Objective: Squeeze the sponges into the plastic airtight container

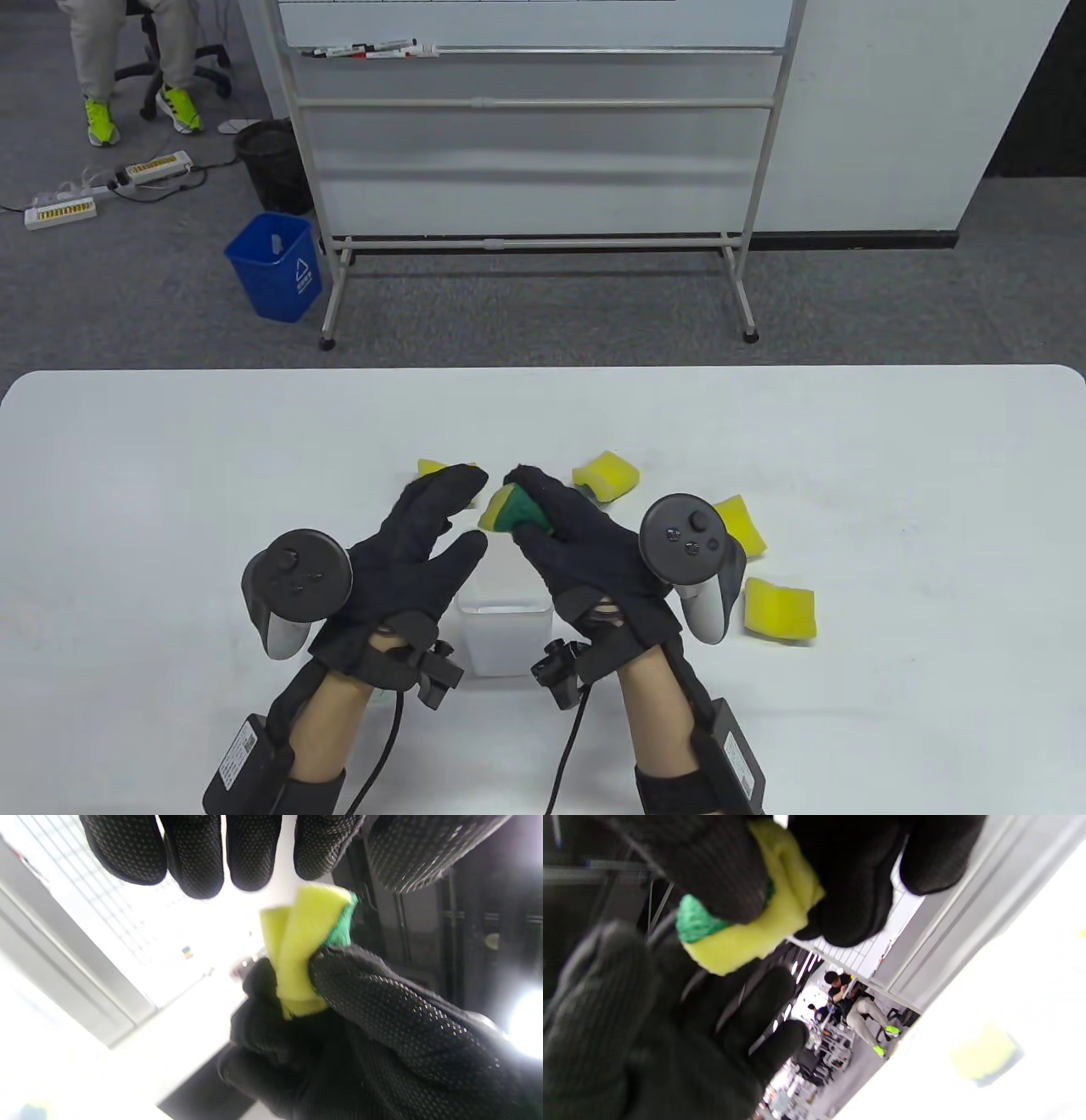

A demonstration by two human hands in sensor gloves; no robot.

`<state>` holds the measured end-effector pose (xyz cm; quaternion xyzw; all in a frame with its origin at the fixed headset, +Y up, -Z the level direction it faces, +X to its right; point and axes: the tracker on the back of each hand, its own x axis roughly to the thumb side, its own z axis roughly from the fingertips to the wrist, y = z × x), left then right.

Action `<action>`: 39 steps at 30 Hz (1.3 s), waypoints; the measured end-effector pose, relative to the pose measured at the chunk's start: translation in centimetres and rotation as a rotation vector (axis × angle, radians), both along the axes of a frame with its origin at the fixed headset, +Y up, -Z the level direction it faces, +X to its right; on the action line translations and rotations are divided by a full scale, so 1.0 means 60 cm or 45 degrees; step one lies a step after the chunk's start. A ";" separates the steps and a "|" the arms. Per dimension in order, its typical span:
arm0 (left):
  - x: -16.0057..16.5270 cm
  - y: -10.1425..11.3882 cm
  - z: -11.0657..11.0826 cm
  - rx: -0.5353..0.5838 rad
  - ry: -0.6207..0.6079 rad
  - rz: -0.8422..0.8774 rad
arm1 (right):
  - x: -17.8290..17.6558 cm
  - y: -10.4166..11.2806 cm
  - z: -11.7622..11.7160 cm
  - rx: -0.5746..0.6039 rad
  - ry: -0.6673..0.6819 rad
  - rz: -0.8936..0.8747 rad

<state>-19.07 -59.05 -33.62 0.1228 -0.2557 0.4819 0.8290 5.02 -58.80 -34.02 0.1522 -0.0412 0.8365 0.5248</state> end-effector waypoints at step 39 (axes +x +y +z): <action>-0.127 -0.102 -0.080 -0.417 0.597 -0.275 | -0.062 -0.044 -0.014 0.233 -0.297 0.683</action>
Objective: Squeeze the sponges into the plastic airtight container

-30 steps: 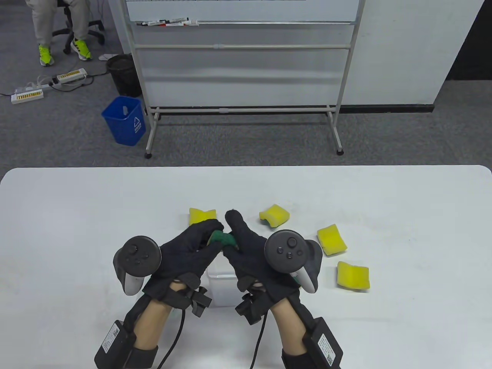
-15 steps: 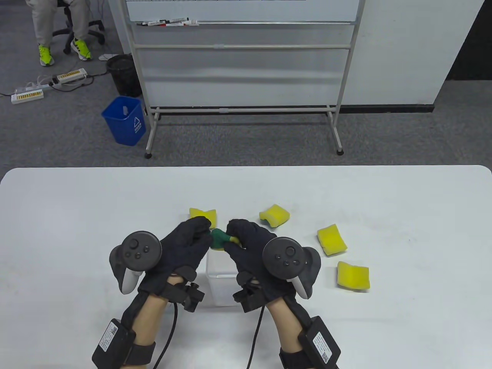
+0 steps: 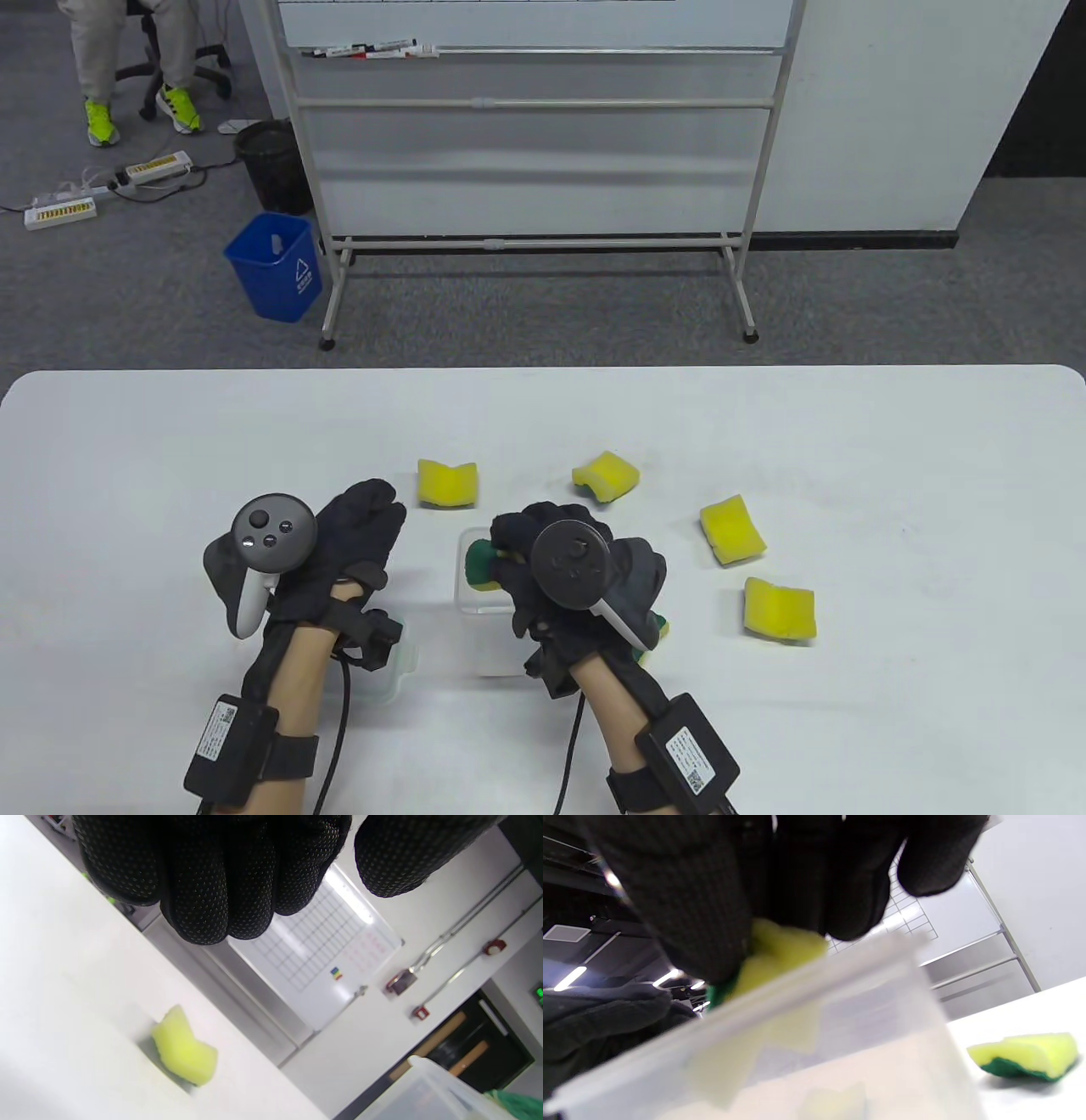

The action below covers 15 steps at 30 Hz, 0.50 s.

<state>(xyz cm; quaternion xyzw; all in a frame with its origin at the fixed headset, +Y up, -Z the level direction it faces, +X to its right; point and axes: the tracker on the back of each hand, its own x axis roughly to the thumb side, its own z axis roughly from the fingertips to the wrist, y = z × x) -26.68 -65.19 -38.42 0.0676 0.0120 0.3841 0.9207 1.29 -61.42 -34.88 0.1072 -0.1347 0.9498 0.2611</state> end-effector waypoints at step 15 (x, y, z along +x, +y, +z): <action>0.015 -0.020 -0.015 -0.063 -0.045 -0.203 | 0.025 0.023 0.009 -0.001 0.018 -0.191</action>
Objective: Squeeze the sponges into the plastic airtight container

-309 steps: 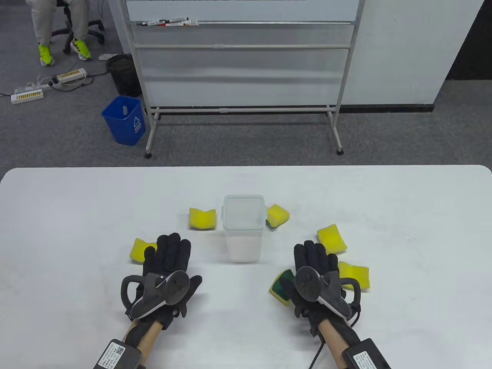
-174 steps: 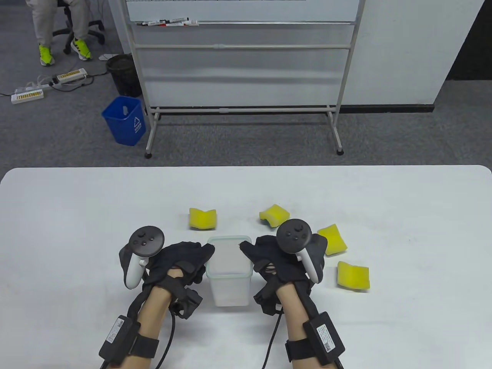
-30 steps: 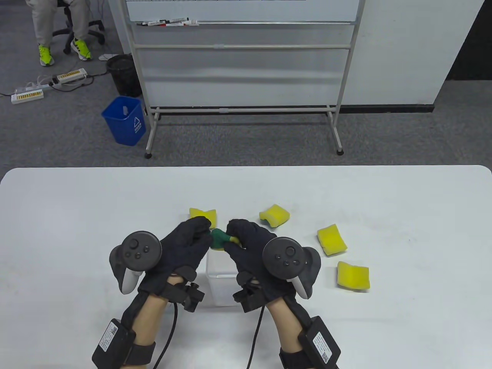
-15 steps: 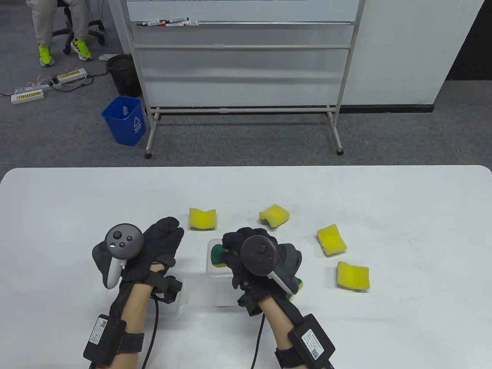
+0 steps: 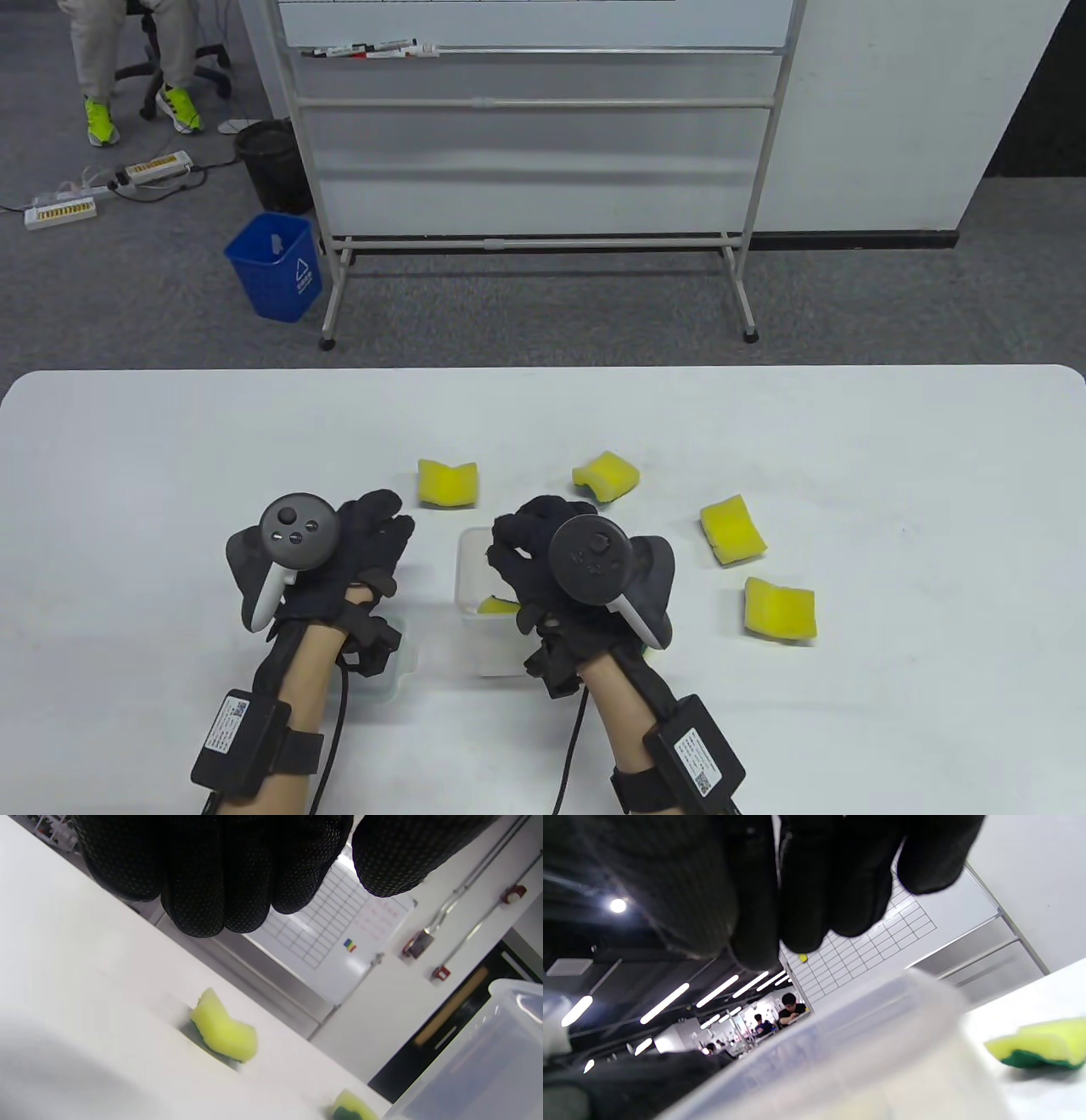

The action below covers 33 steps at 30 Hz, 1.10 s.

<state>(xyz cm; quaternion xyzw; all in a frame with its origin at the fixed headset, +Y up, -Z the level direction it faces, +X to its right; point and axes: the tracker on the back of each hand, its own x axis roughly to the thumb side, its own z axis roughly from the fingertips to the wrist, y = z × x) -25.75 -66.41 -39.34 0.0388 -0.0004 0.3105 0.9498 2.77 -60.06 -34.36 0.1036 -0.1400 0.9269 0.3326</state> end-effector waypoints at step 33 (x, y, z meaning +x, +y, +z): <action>0.081 -0.111 -0.178 -0.457 -0.378 -0.602 | 0.166 -0.010 -0.026 -0.160 0.035 -0.844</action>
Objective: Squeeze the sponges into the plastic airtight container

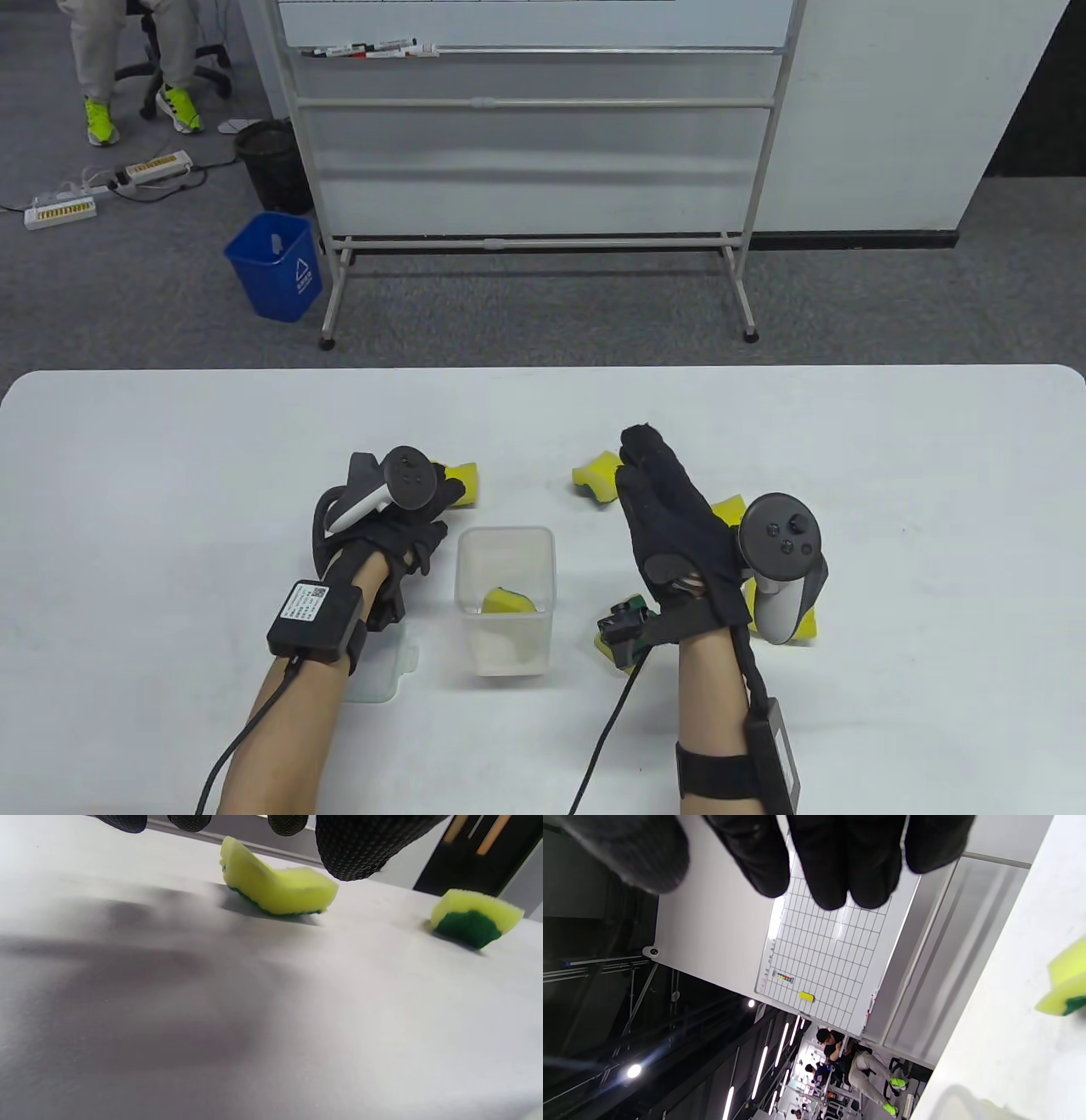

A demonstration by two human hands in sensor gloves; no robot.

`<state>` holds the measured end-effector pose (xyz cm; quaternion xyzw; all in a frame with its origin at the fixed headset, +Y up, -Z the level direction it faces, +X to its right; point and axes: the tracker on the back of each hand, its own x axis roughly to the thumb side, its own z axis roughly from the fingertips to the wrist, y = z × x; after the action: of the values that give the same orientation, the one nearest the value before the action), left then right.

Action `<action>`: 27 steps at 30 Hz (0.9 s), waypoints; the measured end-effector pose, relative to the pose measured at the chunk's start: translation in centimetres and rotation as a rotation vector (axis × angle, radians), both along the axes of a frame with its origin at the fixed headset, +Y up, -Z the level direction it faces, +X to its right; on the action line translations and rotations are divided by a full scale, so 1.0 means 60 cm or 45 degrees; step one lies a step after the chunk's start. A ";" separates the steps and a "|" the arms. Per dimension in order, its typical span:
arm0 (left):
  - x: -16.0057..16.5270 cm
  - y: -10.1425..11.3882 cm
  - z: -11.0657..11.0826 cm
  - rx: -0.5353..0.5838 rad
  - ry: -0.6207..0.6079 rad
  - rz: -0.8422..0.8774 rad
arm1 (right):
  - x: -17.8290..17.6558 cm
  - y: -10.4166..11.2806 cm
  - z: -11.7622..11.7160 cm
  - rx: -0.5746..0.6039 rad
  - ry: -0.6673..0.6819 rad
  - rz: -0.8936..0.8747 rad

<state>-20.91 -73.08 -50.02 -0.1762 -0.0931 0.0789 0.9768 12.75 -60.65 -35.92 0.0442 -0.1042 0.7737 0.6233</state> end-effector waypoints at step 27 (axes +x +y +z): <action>-0.104 0.046 0.022 0.162 0.199 0.601 | 0.001 0.002 0.002 -0.007 -0.001 0.005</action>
<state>-27.17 -70.33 -48.73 -0.0810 -0.0607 0.3122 0.9446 12.83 -60.55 -35.80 0.0423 -0.1022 0.7753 0.6218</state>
